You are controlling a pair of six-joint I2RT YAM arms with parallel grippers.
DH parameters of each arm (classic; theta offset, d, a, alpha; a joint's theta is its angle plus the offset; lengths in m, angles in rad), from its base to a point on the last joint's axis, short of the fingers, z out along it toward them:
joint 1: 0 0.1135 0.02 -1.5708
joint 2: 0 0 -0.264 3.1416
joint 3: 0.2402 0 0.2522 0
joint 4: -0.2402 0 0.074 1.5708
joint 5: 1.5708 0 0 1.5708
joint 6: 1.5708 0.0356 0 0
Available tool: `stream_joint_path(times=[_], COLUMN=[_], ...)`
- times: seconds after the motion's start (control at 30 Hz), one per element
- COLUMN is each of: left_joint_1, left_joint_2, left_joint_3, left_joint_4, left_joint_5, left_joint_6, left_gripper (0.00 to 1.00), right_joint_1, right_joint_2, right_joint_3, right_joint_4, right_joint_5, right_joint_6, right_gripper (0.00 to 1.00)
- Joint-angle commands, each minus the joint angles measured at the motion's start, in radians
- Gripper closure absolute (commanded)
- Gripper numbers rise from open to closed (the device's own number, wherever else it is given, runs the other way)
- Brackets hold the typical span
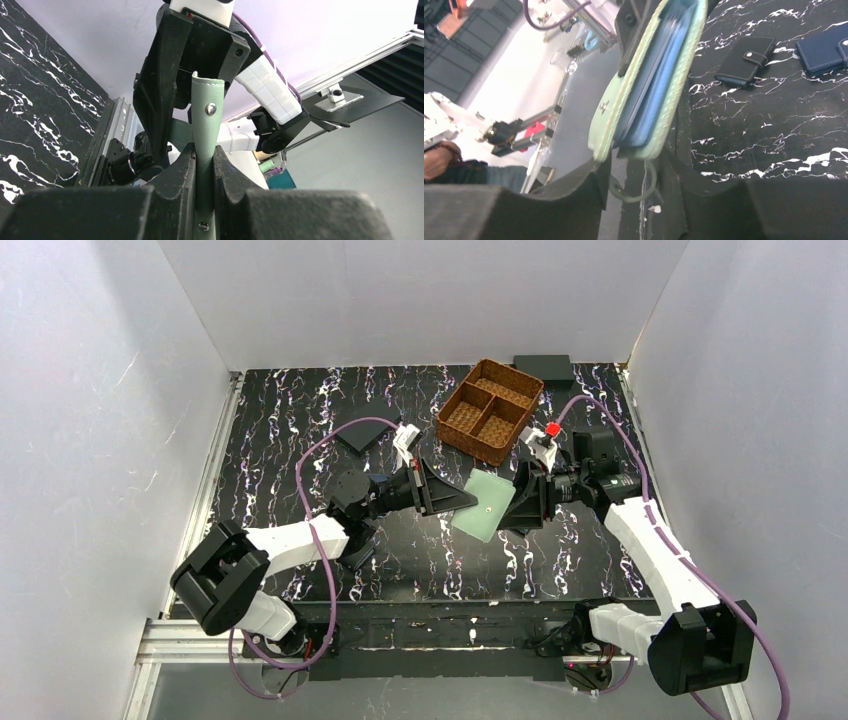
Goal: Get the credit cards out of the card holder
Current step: Open the card holder.
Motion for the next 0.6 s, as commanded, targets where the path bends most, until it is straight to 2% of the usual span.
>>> stream_joint_path(times=[0.0, 0.13, 0.2, 0.23, 0.33, 0.4, 0.47, 0.57], left_joint_1=[-0.011, -0.01, -0.011, -0.011, 0.002, 0.017, 0.023, 0.025], left_joint_2=[0.009, 0.029, 0.032, 0.028, -0.016, -0.085, -0.203, -0.381], left_joint_3=[0.044, 0.033, 0.014, 0.004, -0.027, -0.048, -0.067, -0.074], left_joint_4=[0.07, 0.075, 0.075, 0.07, -0.015, -0.158, -0.347, -0.667], left_joint_5=[0.03, 0.023, 0.0, -0.016, -0.062, -0.105, -0.177, -0.365], left_joint_6=[-0.003, -0.002, -0.001, 0.006, 0.064, 0.151, 0.28, 0.498], left_gripper=[1.0, 1.0, 0.94, 0.9, 0.69, 0.52, 0.36, 0.14], right_joint_1=[0.012, 0.013, 0.013, 0.011, -0.008, -0.017, -0.024, -0.042], right_joint_2=[0.027, 0.036, 0.033, 0.027, 0.009, -0.009, -0.027, -0.04], right_joint_3=[0.072, 0.075, 0.057, 0.043, -0.016, -0.053, -0.09, -0.121], right_joint_4=[-0.01, 0.004, 0.077, 0.132, 0.291, 0.35, 0.408, 0.412], right_joint_5=[-0.014, -0.015, -0.014, -0.013, 0.016, 0.056, 0.099, 0.161], right_joint_6=[-0.005, 0.011, 0.079, 0.125, 0.268, 0.317, 0.354, 0.348], right_gripper=[0.62, 0.87, 0.98, 0.99, 0.99, 0.99, 0.99, 0.99])
